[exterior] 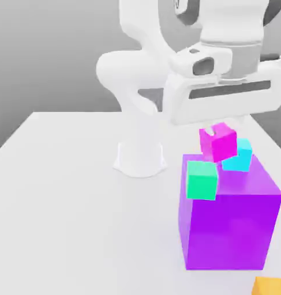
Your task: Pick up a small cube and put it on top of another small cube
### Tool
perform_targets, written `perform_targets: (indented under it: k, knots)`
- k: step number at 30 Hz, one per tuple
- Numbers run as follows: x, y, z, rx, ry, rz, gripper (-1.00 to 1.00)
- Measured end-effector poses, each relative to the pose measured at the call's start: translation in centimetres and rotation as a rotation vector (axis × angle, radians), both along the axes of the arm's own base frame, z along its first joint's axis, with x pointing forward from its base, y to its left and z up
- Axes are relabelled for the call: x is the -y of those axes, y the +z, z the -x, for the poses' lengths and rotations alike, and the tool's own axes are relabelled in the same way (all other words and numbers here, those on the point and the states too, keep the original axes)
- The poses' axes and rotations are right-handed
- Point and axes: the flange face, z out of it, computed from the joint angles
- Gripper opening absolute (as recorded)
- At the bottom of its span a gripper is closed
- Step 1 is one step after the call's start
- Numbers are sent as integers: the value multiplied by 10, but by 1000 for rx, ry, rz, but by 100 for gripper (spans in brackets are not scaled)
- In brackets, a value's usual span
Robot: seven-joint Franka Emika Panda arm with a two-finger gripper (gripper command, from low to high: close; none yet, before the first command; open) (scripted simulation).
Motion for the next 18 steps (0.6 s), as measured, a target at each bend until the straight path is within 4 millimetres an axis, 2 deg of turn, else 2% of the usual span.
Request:
perform_targets:
  k: [2,3,7,8,14,16,18]
  knots:
    - [-21,9,32,4,154,8,-100]
    - [-27,6,43,5,206,11,-100]
    - [-33,-41,53,7,255,14,-100]
    - [-33,-49,54,7,257,13,100]
    - [-33,-53,54,8,257,16,100]
    - [-33,-37,53,9,258,19,100]
    - [-33,-11,53,9,258,19,100]
